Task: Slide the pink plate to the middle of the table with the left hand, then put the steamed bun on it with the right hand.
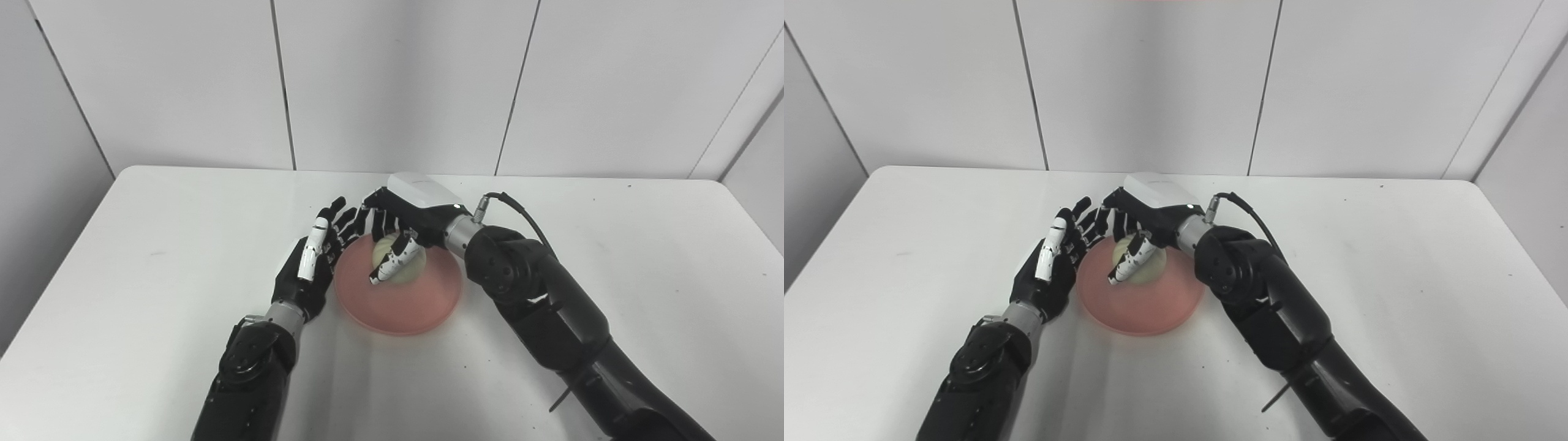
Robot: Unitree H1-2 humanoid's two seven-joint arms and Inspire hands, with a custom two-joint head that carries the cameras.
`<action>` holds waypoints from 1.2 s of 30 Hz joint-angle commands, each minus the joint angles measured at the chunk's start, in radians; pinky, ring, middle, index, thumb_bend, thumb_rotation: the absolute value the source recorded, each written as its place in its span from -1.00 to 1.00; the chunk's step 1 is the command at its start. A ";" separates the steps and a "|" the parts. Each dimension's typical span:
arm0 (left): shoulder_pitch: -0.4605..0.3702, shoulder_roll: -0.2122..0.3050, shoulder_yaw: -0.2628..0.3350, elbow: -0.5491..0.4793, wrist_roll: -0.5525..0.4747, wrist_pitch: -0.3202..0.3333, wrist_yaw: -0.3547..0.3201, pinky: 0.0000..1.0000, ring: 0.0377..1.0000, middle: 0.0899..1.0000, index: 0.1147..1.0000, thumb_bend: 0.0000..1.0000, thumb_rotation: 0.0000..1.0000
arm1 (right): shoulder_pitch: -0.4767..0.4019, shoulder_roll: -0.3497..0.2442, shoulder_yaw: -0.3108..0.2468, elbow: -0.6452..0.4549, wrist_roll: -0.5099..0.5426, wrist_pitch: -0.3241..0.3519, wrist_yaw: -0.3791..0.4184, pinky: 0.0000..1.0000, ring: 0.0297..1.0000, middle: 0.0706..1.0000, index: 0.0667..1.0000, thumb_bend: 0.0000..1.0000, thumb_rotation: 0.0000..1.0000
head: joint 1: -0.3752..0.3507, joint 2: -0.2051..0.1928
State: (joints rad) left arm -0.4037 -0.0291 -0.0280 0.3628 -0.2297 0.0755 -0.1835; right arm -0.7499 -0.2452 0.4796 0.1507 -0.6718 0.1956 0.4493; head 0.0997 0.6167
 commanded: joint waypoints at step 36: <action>0.053 -0.001 0.007 0.034 0.022 0.129 0.027 0.87 0.87 0.89 0.93 -0.17 1.00 | -0.027 -0.022 -0.016 -0.176 -0.109 0.112 0.151 0.21 0.68 1.00 1.00 0.77 0.95 | -0.021 0.005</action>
State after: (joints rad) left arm -0.3988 -0.0330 -0.0230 0.3336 -0.2121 0.1204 -0.1658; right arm -0.7176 -0.2578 0.4848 0.0158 -0.7788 0.2918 0.5935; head 0.0782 0.6228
